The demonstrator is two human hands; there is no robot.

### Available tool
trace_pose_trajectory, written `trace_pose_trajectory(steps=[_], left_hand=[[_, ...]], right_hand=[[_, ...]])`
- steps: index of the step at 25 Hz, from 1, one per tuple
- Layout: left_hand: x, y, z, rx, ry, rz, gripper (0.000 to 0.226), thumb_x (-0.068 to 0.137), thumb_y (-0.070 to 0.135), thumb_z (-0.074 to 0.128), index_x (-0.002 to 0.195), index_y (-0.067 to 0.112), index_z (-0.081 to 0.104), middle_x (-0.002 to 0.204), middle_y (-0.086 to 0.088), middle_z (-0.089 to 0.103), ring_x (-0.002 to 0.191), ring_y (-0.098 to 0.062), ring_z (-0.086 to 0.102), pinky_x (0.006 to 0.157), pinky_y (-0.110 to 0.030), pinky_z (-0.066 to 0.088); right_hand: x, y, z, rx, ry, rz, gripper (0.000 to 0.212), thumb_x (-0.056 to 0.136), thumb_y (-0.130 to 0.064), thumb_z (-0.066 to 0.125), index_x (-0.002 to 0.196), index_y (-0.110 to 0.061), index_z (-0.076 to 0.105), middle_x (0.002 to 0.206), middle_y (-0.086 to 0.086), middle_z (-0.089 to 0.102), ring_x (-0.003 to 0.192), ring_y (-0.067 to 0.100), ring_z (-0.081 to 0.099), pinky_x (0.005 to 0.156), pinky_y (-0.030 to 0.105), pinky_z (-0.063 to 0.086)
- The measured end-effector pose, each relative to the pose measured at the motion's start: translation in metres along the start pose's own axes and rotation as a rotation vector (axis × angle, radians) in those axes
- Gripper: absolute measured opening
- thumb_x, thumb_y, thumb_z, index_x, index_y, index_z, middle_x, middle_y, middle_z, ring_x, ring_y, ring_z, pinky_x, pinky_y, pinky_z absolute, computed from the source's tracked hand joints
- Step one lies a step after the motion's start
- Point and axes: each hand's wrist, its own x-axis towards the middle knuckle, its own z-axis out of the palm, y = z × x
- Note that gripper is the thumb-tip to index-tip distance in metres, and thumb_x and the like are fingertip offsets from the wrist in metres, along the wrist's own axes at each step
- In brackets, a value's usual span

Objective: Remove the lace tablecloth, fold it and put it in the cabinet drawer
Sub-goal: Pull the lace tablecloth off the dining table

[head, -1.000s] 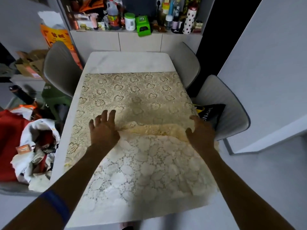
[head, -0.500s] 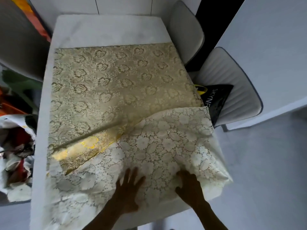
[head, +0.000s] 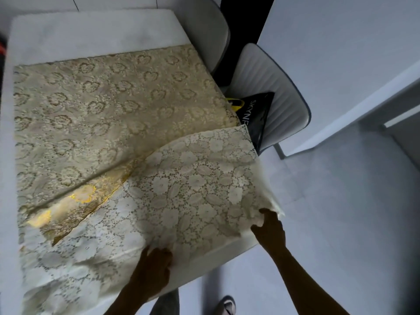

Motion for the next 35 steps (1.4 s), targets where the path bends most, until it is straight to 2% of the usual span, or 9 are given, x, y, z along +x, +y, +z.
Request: trace_pose_trajectory(steps=[4, 6, 13, 16, 20, 24, 28, 32, 35], left_hand=[[0.0, 0.013, -0.012, -0.239, -0.232, -0.19, 0.013, 0.073, 0.035, 0.064, 0.076, 0.022, 0.064, 0.075, 0.012, 0.062, 0.077, -0.014, 0.064, 0.07, -0.022, 0.046], [-0.001, 0.031, -0.018, -0.352, -0.394, -0.188, 0.011, 0.073, 0.034, 0.061, 0.068, 0.026, 0.055, 0.069, 0.013, 0.055, 0.073, -0.009, 0.058, 0.061, -0.016, 0.04], [0.009, 0.096, -0.009, -0.552, -0.462, -0.098, 0.01, 0.077, 0.021, 0.066, 0.07, 0.024, 0.059, 0.066, 0.011, 0.056, 0.065, 0.0, 0.053, 0.063, -0.016, 0.044], [0.019, 0.08, -0.013, -0.63, -0.485, -0.223, 0.02, 0.077, 0.037, 0.071, 0.093, 0.026, 0.068, 0.1, 0.008, 0.069, 0.095, -0.011, 0.065, 0.087, -0.032, 0.054], [0.015, 0.022, -0.029, -0.202, 0.004, -0.514, 0.055, 0.079, 0.032, 0.066, 0.131, 0.028, 0.047, 0.138, -0.003, 0.05, 0.119, -0.022, 0.051, 0.092, -0.036, 0.045], [-0.013, -0.061, -0.027, -0.093, -0.027, -0.862, 0.085, 0.084, 0.033, 0.063, 0.153, 0.027, 0.013, 0.161, -0.011, 0.011, 0.143, -0.036, 0.019, 0.111, -0.054, 0.026], [-0.034, -0.112, -0.016, -0.261, 0.139, -0.858, 0.064, 0.09, 0.049, 0.056, 0.145, 0.024, 0.035, 0.145, -0.011, 0.037, 0.126, -0.036, 0.039, 0.099, -0.05, 0.038], [-0.032, -0.134, -0.034, -0.15, 0.164, -0.83, 0.022, 0.092, 0.033, 0.056, 0.106, 0.018, 0.066, 0.112, -0.005, 0.065, 0.11, -0.032, 0.049, 0.089, -0.042, 0.034], [-0.017, -0.16, -0.091, -0.377, 0.423, -0.623, 0.028, 0.087, 0.038, 0.057, 0.099, 0.016, 0.07, 0.097, -0.006, 0.073, 0.1, -0.032, 0.062, 0.085, -0.041, 0.046]], right_hand=[[-0.006, 0.021, 0.0, 0.607, -0.008, 0.413, 0.061, 0.078, -0.027, 0.076, 0.13, -0.011, 0.047, 0.127, 0.015, 0.057, 0.103, 0.034, 0.06, 0.076, 0.034, 0.046], [-0.02, 0.021, 0.002, 0.921, -0.205, 0.572, 0.059, 0.079, -0.035, 0.079, 0.123, -0.008, 0.051, 0.117, 0.016, 0.058, 0.092, 0.036, 0.06, 0.069, 0.037, 0.05], [-0.075, 0.006, 0.034, 1.259, -0.438, 0.659, 0.044, 0.081, -0.018, 0.077, 0.118, 0.0, 0.061, 0.107, 0.024, 0.067, 0.086, 0.041, 0.067, 0.067, 0.041, 0.055], [-0.072, 0.0, 0.033, 1.203, -0.421, 0.592, 0.043, 0.082, -0.011, 0.076, 0.119, 0.0, 0.058, 0.114, 0.026, 0.064, 0.092, 0.04, 0.066, 0.067, 0.039, 0.056], [-0.066, 0.001, 0.034, 0.959, -0.337, 0.438, 0.022, 0.088, -0.009, 0.067, 0.105, 0.002, 0.059, 0.089, 0.02, 0.067, 0.068, 0.033, 0.065, 0.059, 0.035, 0.055], [-0.054, -0.003, 0.033, 0.213, -0.402, 0.176, 0.038, 0.091, -0.037, 0.062, 0.093, 0.0, 0.071, 0.083, 0.009, 0.075, 0.076, 0.025, 0.067, 0.077, 0.035, 0.052], [-0.041, -0.03, 0.028, -0.184, -0.42, -0.058, 0.038, 0.096, -0.034, 0.056, 0.115, -0.003, 0.064, 0.12, 0.011, 0.063, 0.117, 0.024, 0.057, 0.091, 0.025, 0.041], [-0.045, -0.063, 0.042, 0.034, -0.261, -0.035, 0.022, 0.091, -0.022, 0.064, 0.071, -0.012, 0.062, 0.076, 0.007, 0.063, 0.077, 0.026, 0.06, 0.083, 0.045, 0.052], [-0.057, -0.075, 0.054, 0.231, -0.028, 0.158, 0.019, 0.091, -0.021, 0.063, 0.086, -0.003, 0.062, 0.087, 0.018, 0.065, 0.08, 0.033, 0.057, 0.084, 0.05, 0.051]])
